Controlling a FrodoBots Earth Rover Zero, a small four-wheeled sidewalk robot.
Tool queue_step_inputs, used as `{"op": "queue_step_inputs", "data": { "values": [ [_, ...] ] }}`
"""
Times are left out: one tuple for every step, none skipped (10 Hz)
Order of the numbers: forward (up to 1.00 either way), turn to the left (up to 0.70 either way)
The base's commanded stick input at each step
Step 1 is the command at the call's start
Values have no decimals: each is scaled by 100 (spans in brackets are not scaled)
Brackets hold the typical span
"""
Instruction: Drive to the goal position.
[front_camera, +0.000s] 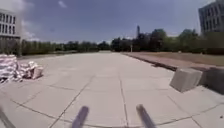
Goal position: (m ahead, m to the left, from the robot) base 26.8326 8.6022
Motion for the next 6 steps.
{"op": "queue_step_inputs", "data": {
  "values": [
    [70, 0],
    [70, 0],
    [70, 0],
    [70, 0],
    [70, 0],
    [70, 0]
  ]
}}
